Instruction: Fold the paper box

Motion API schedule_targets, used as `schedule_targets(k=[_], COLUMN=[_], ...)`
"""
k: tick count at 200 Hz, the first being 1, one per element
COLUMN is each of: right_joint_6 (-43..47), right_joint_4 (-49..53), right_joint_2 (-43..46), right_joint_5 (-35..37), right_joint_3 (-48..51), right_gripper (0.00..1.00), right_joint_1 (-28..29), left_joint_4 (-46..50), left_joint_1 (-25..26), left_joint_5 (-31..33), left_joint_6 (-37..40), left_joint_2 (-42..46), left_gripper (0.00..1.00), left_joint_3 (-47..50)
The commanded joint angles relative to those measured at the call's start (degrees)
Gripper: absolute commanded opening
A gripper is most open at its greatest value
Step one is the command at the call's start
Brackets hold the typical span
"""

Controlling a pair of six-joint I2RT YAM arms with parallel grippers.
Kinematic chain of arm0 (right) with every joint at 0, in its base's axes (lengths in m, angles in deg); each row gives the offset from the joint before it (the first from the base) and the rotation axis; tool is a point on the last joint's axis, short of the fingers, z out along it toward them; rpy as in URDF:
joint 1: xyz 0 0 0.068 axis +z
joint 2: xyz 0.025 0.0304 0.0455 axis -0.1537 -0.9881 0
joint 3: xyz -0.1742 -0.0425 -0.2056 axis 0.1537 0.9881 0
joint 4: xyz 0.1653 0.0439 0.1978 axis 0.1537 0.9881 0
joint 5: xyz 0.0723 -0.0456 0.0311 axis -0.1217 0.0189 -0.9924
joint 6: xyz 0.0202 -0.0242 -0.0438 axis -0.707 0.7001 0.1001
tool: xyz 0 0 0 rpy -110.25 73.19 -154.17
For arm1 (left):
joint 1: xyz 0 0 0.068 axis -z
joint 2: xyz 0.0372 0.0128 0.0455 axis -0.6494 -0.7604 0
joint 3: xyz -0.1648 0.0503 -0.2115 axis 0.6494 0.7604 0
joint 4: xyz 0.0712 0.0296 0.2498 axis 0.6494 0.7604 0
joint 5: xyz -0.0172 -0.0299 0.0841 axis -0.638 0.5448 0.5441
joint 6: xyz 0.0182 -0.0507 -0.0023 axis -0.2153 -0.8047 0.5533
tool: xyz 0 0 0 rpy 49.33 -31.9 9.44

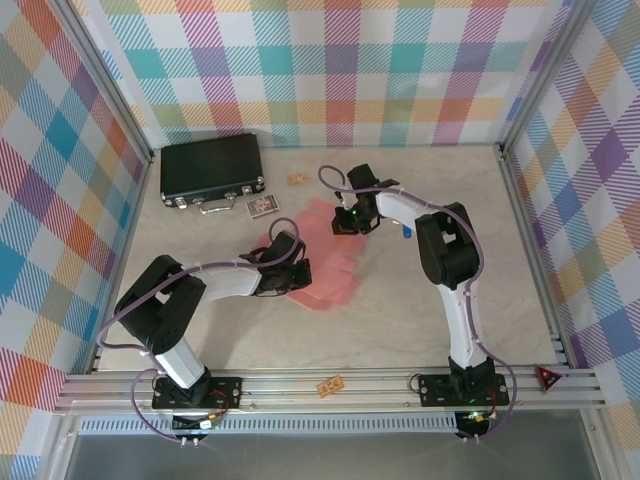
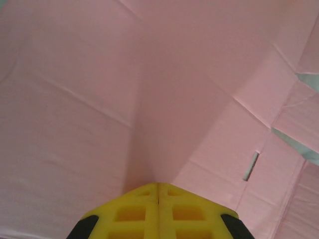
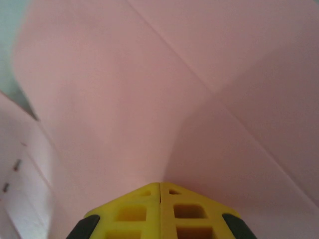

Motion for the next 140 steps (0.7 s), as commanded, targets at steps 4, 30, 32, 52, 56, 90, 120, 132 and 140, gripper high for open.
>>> schedule_targets(k=[4, 30, 32, 52, 56, 90, 120, 132, 140], right_joint_6=[-0.8, -2.1, -2.2, -3.8, -4.0, -6.8, -10.3, -12.0, -13.0], right_joint_4=[1.7, 0.0, -0.1, -1.6, -1.9, -5.0, -8.3, -10.0, -11.1], right_joint_2=[2.6, 5.7, 6.1, 9.0, 9.7, 15.2, 20.9, 23.0, 24.3], right_joint_5=[3.1, 5.3, 5.5, 7.3, 7.4, 8.3, 9.0, 8.8, 8.7], right_joint_3=[4.7, 10.5, 11.0, 15.8, 16.8, 26.0, 34.0, 36.9, 38.6], right_gripper=[0.07, 0.08, 0.08, 0.09, 0.10, 0.13, 0.15, 0.15, 0.15], right_joint_1=[0.2, 0.2, 0.2, 0.1, 0.2, 0.8, 2.1, 3.0, 3.7], left_joint_4=[3.9, 6.7, 6.8, 7.0, 6.9, 7.6, 8.2, 8.8, 9.0], left_joint_1=[0.3, -0.2, -0.3, -1.4, -1.7, -4.7, -6.2, -6.5, -6.7], left_joint_5=[5.5, 8.8, 9.0, 10.0, 10.0, 9.1, 7.4, 6.8, 6.7], left_joint_6=[-1.2, -1.3, -1.3, -0.1, 0.2, 3.9, 8.7, 10.5, 11.2], left_joint_2=[-0.6, -0.4, -0.3, 0.1, 0.0, -2.0, -5.2, -6.9, -8.0], left_gripper=[0.00, 0.00, 0.00, 0.01, 0.01, 0.08, 0.12, 0.12, 0.13], left_joint_3=[1.1, 1.8, 1.9, 2.4, 2.4, 0.0, -4.7, -7.4, -9.0])
